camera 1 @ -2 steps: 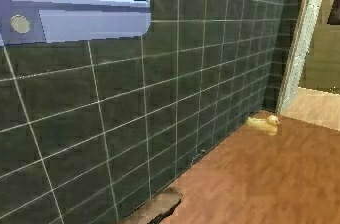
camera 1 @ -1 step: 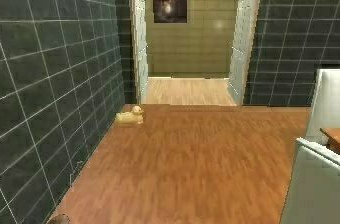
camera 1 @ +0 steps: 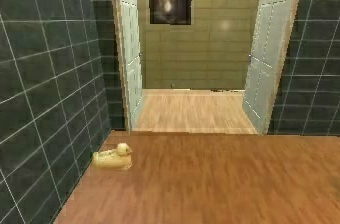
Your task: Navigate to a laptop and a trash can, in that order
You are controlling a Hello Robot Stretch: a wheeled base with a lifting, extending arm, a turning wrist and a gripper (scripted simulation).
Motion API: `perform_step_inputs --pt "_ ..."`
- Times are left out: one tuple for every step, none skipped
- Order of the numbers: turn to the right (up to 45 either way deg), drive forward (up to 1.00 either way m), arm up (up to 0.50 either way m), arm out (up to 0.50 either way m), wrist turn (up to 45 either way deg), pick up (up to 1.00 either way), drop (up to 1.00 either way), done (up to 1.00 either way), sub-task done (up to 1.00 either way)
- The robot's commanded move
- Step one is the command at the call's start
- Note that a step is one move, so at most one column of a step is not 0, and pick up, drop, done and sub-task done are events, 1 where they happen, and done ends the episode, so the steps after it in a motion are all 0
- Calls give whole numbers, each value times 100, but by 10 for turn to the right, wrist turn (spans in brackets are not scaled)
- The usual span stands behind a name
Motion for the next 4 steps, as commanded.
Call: perform_step_inputs --pt "0 100 0 0 0 0 0 0 0" --pt "30 0 0 0 0 0 0 0 0" --pt "150 0 0 0 0 0 0 0 0" --pt "0 40 0 0 0 0 0 0 0"
